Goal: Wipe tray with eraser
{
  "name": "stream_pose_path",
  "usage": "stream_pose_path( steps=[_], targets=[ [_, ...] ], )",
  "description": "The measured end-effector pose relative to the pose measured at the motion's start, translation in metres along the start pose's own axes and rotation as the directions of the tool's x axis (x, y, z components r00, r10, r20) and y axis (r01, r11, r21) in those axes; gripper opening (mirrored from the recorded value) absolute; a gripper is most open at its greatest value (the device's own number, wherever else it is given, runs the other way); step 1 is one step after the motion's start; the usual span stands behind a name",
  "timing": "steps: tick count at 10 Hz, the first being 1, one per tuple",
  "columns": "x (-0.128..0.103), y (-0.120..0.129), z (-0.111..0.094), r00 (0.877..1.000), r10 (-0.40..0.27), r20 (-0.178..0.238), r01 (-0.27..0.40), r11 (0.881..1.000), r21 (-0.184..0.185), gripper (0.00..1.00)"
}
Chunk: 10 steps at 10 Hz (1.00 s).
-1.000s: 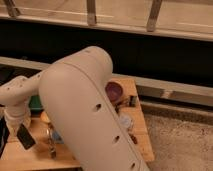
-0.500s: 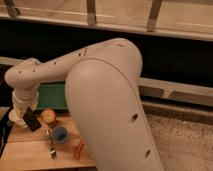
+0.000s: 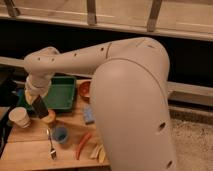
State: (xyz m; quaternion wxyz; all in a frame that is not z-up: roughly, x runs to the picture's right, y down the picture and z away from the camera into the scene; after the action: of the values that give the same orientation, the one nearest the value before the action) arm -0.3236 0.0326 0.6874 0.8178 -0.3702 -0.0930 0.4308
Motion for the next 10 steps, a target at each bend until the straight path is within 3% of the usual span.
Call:
stream_pose_path(
  steps=[5, 8, 10],
  targets=[
    [-0.001, -0.002, 0.000, 1.000, -0.006, 0.008, 0.006, 1.000, 0.007, 0.06],
    [-0.022, -0.026, -0.012, 0.997, 0.013, 0.081, -0.016, 0.999, 0.030, 0.06],
    [-0.047, -0.068, -0.018, 0.988, 0.042, 0.146, -0.048, 0.998, 0.035, 0.06]
  ],
)
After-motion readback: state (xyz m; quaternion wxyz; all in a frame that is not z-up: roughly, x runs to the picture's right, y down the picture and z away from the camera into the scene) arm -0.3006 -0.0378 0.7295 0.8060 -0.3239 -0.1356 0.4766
